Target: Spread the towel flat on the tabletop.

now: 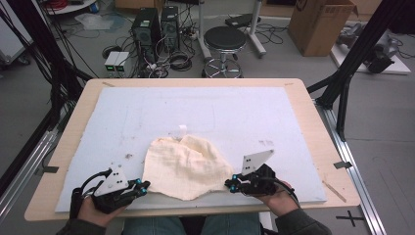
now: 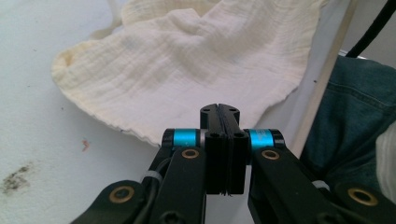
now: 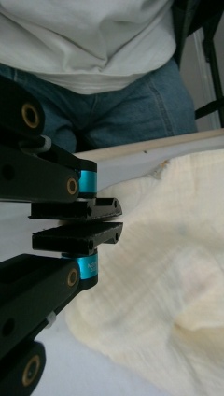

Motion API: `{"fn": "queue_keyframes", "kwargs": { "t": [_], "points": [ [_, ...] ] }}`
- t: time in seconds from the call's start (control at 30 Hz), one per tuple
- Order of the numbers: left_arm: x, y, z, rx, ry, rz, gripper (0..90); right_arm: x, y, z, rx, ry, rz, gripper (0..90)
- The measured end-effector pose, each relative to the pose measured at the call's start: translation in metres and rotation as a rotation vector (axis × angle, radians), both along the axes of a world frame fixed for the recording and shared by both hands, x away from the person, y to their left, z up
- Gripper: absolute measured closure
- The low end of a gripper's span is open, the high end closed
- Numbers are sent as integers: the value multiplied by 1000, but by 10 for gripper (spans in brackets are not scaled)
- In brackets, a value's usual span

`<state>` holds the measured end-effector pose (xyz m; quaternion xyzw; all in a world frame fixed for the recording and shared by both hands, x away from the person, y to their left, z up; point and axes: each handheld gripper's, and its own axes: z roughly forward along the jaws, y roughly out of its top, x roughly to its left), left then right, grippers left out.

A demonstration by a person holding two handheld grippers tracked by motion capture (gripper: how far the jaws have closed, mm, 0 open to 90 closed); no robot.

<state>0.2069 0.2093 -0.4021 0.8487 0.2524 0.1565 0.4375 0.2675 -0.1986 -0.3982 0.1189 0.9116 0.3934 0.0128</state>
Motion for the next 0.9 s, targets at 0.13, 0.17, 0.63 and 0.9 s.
{"fn": "queue_keyframes", "kwargs": {
  "t": [0.13,0.17,0.63,0.9],
  "points": [
    [-5,0,-3,-16,13,3,813,-2,4,-9,-19,33,18,847],
    [-5,0,-3,-19,15,-1,769,-2,5,-10,-21,37,20,829],
    [59,-8,8,-90,18,61,572,54,11,17,86,-14,-143,607],
    [113,-20,12,-112,20,83,552,105,27,15,79,-19,-211,576]
  ]
}}
